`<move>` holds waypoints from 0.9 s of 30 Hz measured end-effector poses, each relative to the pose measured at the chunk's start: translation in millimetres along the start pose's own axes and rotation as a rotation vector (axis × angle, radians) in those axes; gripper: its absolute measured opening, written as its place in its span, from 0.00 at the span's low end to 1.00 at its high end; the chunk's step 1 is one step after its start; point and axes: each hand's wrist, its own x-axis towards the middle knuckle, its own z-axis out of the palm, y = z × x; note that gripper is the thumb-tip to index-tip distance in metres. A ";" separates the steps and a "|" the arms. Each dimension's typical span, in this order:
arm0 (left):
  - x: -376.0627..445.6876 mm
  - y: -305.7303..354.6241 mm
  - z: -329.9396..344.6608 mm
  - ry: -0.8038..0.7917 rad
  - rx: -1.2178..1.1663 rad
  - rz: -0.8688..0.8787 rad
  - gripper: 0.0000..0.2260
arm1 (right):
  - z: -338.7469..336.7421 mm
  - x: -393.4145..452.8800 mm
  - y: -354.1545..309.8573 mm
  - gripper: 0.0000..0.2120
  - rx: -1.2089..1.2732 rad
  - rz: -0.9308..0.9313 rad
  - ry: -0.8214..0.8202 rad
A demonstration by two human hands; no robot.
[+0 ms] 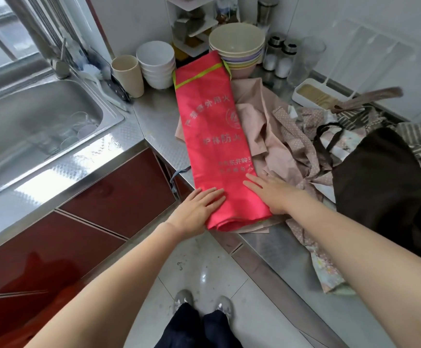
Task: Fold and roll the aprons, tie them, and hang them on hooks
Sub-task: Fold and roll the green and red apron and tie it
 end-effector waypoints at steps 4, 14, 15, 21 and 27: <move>-13.0 -14.6 4.1 0.195 -0.064 0.054 0.27 | -7.6 2.7 5.4 0.42 0.185 -0.018 -0.125; -4.7 5.6 -18.9 0.177 -0.760 -0.389 0.24 | -29.5 -1.5 4.5 0.26 0.290 -0.088 0.049; -5.2 4.3 -21.7 0.143 -0.792 -0.402 0.22 | -28.7 -2.0 1.6 0.21 0.273 -0.097 0.117; -1.4 6.1 -38.8 0.230 -0.527 -0.308 0.18 | -39.9 -8.9 -8.7 0.10 0.310 -0.104 0.325; -2.8 -7.5 -51.3 0.440 -0.022 0.015 0.19 | -42.8 -5.0 2.1 0.08 0.440 -0.024 0.252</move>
